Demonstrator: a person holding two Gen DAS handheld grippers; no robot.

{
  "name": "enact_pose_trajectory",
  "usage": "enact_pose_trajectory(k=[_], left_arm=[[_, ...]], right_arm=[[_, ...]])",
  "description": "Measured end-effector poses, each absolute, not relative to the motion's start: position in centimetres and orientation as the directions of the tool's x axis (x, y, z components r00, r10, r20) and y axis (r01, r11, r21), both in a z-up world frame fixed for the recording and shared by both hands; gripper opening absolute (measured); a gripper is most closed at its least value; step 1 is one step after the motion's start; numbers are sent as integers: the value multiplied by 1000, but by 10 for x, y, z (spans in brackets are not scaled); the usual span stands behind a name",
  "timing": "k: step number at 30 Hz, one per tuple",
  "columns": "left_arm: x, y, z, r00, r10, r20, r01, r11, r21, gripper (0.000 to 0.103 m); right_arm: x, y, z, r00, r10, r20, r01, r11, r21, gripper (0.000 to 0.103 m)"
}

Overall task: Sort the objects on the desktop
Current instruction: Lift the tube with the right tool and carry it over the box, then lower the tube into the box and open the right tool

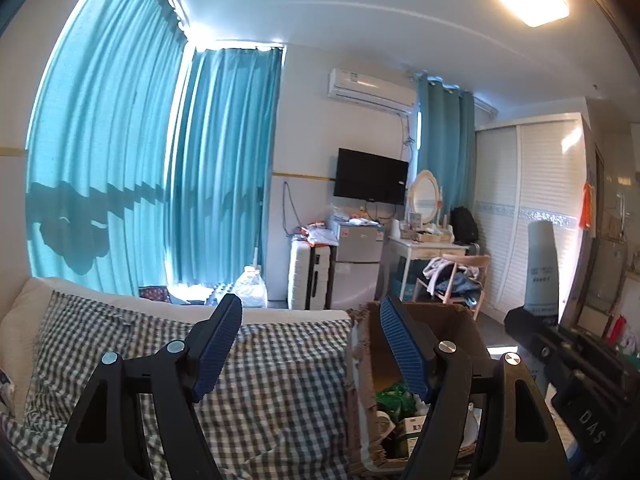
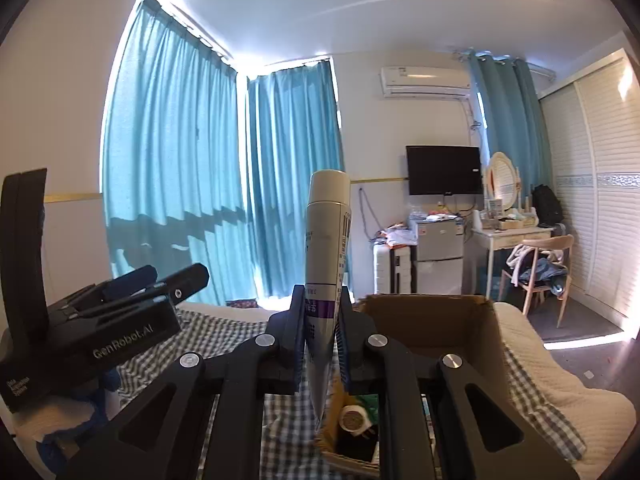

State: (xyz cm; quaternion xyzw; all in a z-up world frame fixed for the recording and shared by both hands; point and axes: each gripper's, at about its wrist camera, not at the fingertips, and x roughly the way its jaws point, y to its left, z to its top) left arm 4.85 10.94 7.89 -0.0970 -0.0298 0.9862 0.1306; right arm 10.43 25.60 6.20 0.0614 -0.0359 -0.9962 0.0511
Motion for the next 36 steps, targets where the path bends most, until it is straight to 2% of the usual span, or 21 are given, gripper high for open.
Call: enact_pose_trajectory(k=[5,10,17,26,36], left_arm=[[36,144,70,-931,303,-205,-298,-953,-58,75],[23,173,58,-913,342,-222,-343,-939,-36,75],[-2,215,32,-876,387,-287,-400,-916,-16,75],[-47,257,-18,-807,388,-445,-444,-895,25,75],[-72,272,-45,-781,363,-509,-449,-892,53,75]], right_arm=[[100,282,61,-995,-17,-102,11,-998,58,13],[86,308,51,-991,45,-126,-52,-997,56,13],[54,335,25,-973,79,-219,-95,-994,61,13],[11,356,-18,-927,114,-358,-136,-990,37,13],[-26,368,-58,-853,157,-497,-166,-986,-25,14]])
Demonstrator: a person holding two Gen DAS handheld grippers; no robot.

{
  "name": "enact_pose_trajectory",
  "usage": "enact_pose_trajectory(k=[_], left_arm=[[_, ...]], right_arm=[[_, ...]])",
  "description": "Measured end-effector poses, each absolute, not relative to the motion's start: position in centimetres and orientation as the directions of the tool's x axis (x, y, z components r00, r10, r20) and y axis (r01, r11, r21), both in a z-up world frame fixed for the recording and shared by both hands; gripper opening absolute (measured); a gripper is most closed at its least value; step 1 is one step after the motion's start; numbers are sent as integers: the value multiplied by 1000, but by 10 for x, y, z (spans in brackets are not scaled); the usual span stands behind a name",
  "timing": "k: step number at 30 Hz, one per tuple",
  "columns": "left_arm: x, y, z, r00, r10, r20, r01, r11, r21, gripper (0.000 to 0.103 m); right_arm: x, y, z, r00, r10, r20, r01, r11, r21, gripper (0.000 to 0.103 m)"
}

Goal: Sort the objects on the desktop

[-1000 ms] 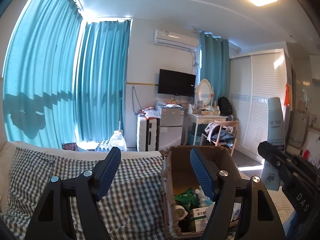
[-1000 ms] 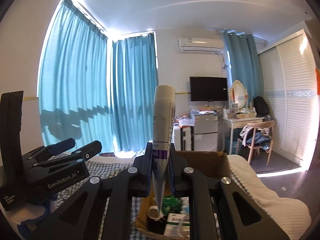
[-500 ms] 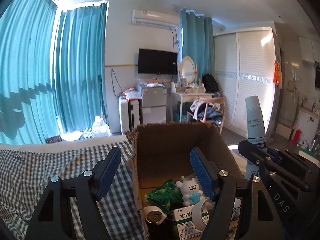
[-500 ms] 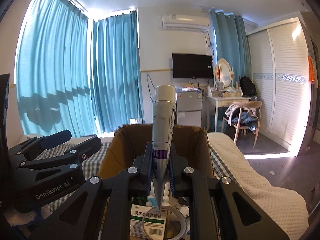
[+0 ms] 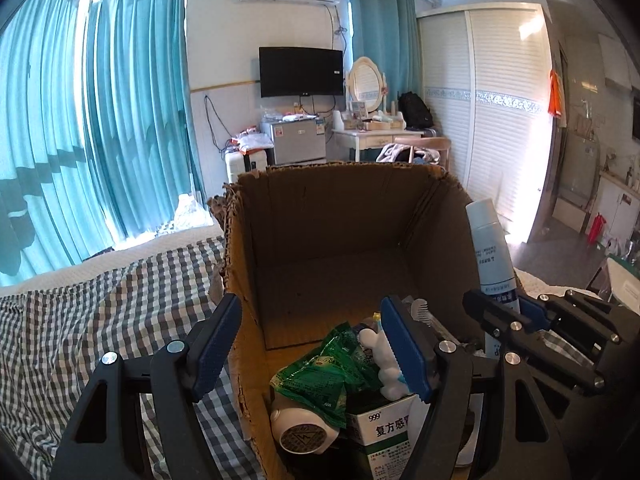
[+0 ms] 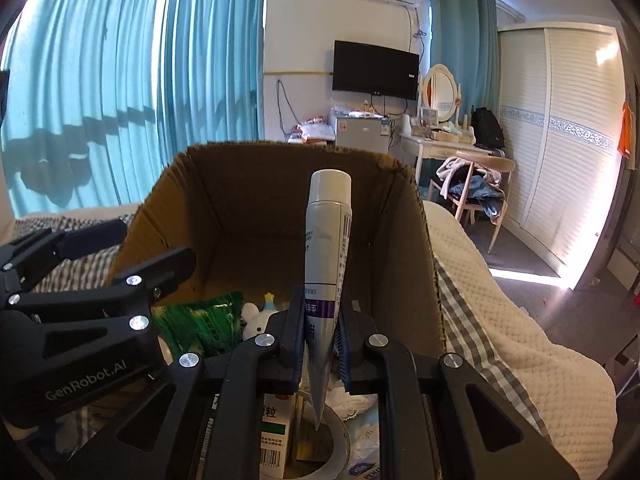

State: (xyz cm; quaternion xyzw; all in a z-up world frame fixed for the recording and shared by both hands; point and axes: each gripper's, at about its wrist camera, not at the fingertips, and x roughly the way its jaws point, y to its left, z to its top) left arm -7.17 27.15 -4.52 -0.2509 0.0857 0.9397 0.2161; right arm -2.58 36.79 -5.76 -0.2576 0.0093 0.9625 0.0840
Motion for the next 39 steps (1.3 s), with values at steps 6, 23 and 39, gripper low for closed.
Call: enact_pose_trajectory(k=[6,23,39], left_arm=[[-72,270,-43,-776,369,-511,-451,-892,41,75],[-34,223,9,-831,359,-425,-397,-918,2,89],[28,148,80,-922,273,-274,-273,-961,-42,103]], right_arm=[[-25,369,-60,-853,178,-491,-181,-983,-41,24],[20,352,-8,-907,228,-355,-244,-970,-1,72],[87,307,65,-957,241,-163,-246,-969,12,103]])
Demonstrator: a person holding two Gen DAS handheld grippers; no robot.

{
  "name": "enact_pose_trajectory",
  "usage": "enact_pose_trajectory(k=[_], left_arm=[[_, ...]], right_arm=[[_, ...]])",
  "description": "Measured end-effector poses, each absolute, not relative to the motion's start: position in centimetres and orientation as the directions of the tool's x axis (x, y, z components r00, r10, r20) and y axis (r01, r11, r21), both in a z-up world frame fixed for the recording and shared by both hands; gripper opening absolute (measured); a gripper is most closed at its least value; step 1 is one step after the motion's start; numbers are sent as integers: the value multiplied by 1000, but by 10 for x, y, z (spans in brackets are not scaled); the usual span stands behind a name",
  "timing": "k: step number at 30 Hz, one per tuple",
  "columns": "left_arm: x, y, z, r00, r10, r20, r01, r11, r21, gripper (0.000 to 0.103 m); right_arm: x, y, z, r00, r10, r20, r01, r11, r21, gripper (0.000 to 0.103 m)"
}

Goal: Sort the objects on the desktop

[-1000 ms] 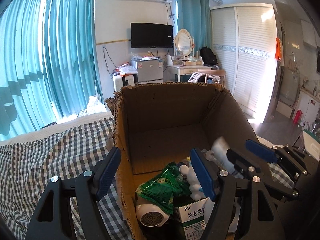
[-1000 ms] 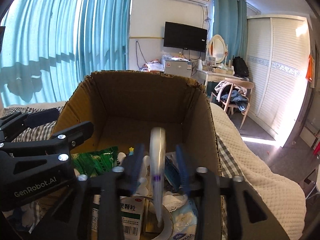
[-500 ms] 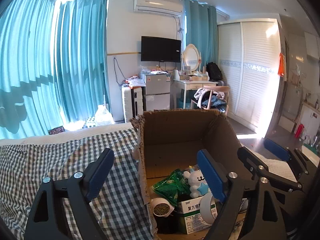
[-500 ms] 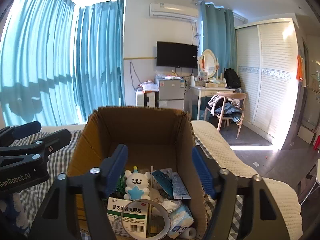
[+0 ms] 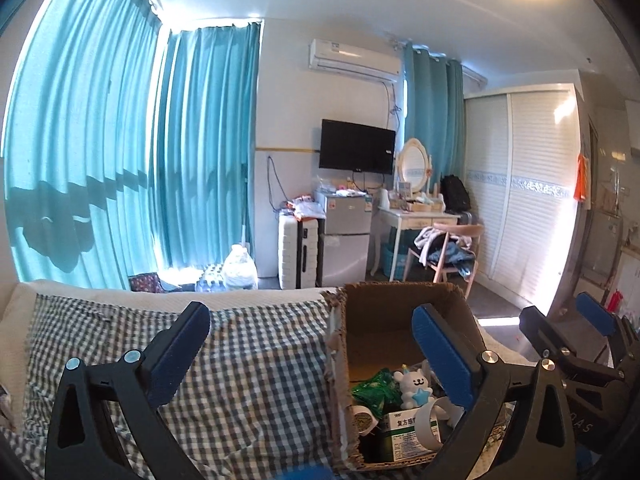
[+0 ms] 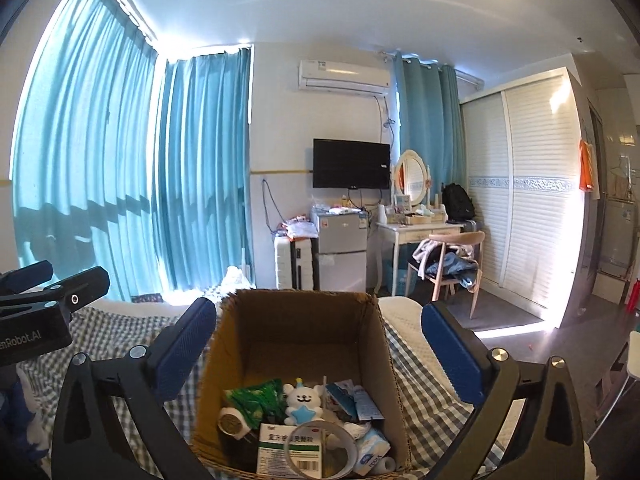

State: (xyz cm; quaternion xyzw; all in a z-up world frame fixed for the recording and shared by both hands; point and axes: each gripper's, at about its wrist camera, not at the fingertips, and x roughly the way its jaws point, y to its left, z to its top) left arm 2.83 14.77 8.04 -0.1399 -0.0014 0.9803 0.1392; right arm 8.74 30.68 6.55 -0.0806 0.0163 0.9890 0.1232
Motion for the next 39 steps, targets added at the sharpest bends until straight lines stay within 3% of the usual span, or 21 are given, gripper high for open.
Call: enact_pose_trajectory(k=[4,10,19,28,33,39], left_arm=[[41,128,94,-948,183,-262,-189,-982,-3,103],[50,87,107,-958,141,-250,-137,-990,-35,103],[55,41,106,-963,47,-267,-45,-999,-11,103],[46,3,85,-954,-20,-298,30,-999,-30,103],[27,-4,57,-929,-60,-366,66,-998,-4,103],[7,-5,23,-900,-75,-430,83,-997,1,103]], right_arm=[[96,291,82,-968,212,-137,-215,-976,12,103],[106,253,100,-983,164,-76,-164,-986,-12,103],[94,212,117,-996,69,-57,-69,-998,-3,103],[70,177,96,-994,-18,-109,21,-1000,-21,103],[58,175,75,-993,-11,-119,12,-1000,-4,103],[33,177,47,-980,-32,-196,35,-999,-9,103]])
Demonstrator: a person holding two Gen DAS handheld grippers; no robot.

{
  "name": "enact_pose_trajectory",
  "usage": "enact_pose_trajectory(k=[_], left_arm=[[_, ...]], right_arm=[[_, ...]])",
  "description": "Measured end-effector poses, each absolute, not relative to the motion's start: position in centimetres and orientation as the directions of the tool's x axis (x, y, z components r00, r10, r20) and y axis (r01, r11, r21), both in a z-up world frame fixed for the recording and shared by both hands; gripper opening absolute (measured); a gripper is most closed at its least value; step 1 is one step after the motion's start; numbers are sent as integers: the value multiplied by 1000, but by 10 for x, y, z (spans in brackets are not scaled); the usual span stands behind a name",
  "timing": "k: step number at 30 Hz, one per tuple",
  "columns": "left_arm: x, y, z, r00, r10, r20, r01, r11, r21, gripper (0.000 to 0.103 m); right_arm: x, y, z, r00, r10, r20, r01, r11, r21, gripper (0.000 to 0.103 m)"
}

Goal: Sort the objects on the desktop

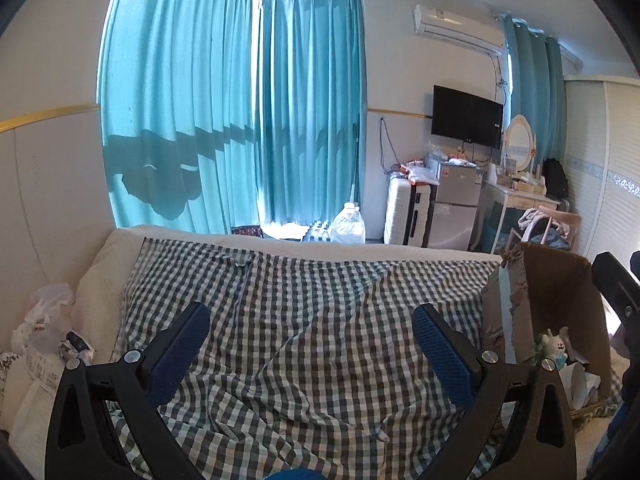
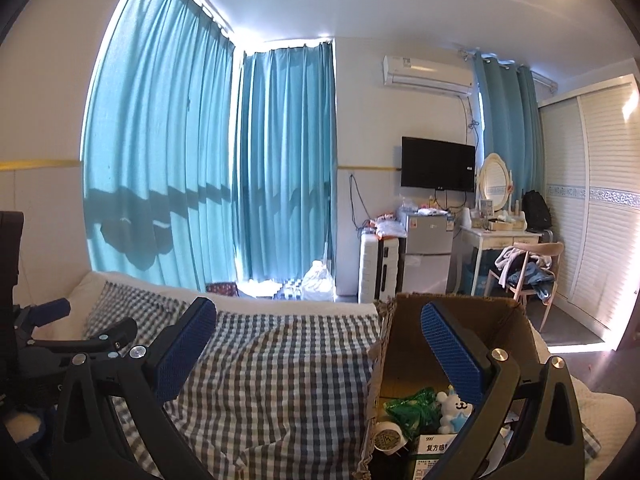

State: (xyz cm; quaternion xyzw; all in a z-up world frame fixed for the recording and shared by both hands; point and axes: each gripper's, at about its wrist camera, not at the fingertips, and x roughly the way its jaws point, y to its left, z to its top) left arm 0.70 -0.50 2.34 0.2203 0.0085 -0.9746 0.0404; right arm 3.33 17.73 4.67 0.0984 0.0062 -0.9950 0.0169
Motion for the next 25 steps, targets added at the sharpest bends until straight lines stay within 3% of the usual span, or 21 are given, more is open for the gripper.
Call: enact_pose_trajectory(k=[11,25], left_arm=[[-17,-6,-16,-857,-90,-508,92,-996,22,103],[-18,-12,-18,-845,-92,-527,100,-995,13,103]], right_arm=[[4,179,7,-952,-43,-302,45,-999,1,103],[6,177,9,-950,-43,-308,46,-999,-1,103]])
